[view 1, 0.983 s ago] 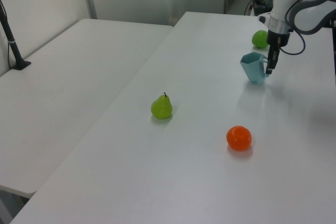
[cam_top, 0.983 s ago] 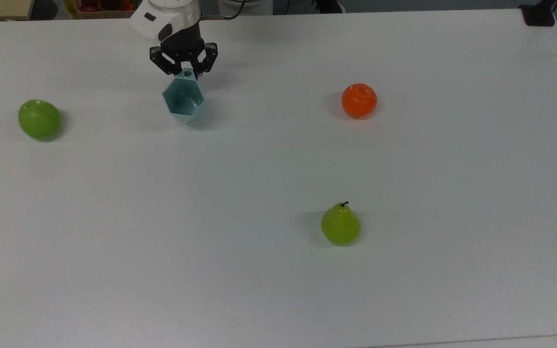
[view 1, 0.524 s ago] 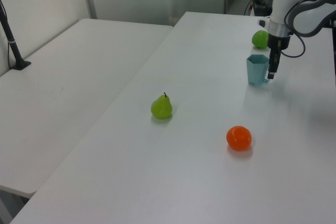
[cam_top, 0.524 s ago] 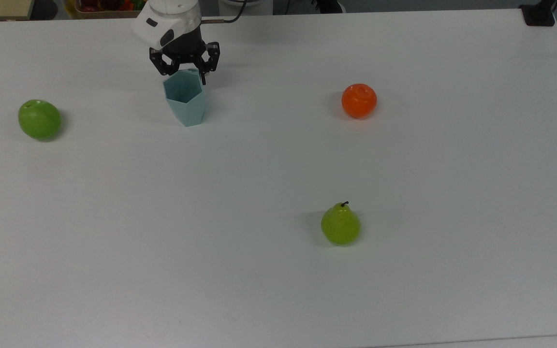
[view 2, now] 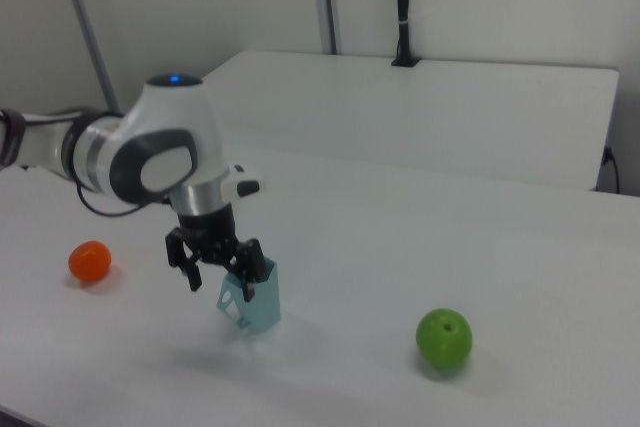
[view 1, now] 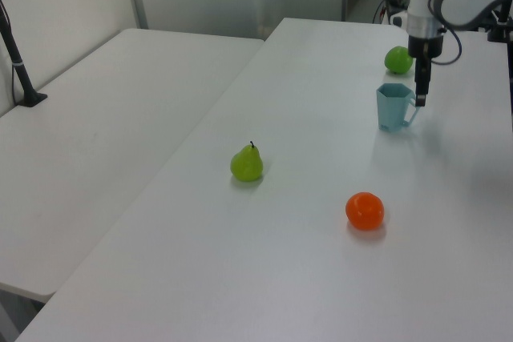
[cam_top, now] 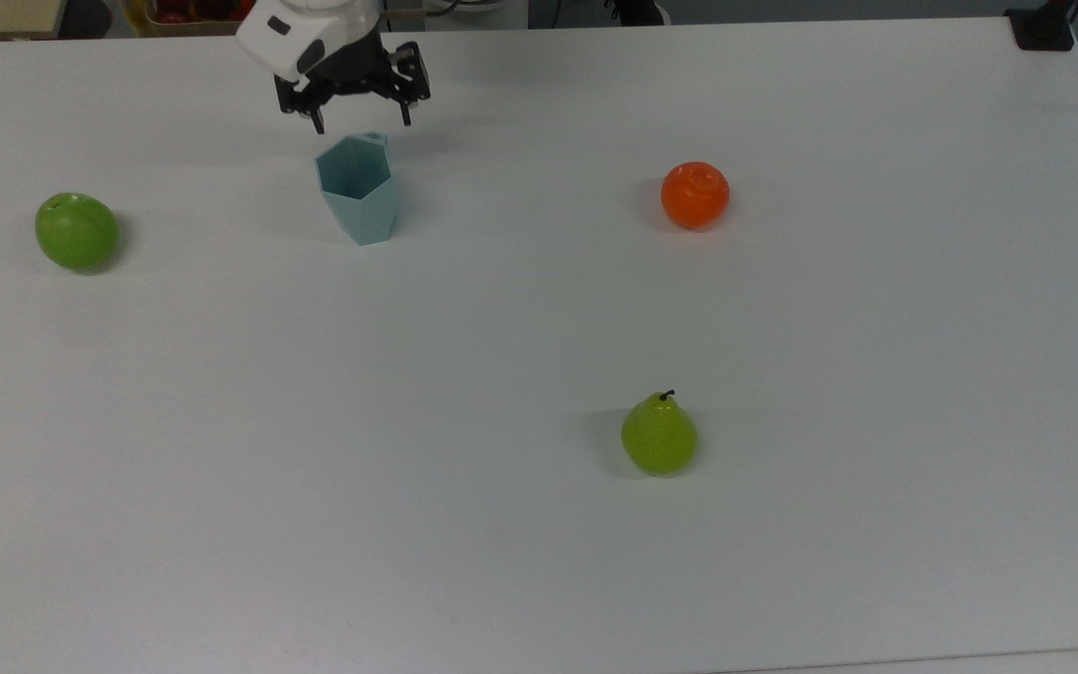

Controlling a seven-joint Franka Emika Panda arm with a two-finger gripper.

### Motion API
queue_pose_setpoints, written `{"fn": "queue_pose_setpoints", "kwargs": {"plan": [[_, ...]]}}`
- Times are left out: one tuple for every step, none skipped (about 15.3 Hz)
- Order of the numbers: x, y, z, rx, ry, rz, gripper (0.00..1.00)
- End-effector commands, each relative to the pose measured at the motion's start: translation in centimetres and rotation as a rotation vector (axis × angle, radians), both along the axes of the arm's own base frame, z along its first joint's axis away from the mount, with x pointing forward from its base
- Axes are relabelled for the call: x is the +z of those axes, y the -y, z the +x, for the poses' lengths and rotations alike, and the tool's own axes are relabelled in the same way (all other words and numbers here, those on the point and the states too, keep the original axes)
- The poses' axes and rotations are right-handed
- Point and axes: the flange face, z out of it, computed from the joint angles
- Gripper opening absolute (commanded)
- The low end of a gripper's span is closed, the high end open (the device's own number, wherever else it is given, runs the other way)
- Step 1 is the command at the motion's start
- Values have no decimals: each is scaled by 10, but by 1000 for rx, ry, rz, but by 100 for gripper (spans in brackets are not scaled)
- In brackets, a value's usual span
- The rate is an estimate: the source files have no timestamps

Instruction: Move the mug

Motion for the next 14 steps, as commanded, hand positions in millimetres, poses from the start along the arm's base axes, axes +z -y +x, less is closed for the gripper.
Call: {"fn": "queue_pose_setpoints", "kwargs": {"plan": [[73, -3, 14, 1, -30, 9, 100], [95, -7, 19, 6, -34, 14, 100], [131, -15, 24, -13, -21, 38, 100], [153, -23, 27, -57, -9, 53, 100], [173, -29, 28, -110, 1, 56, 100], [189, -33, 28, -166, 9, 53, 100], [202, -43, 28, -211, 21, 56, 100], [215, -56, 28, -254, 33, 62, 100], [228, -65, 27, -294, 43, 62, 100], [237, -71, 27, -327, 47, 62, 100], [246, -73, 26, -347, 55, 63, 100], [252, -74, 28, -350, 71, 68, 100], [255, -72, 32, -346, 86, 73, 100], [252, -76, 35, -329, 85, 72, 100]]}}
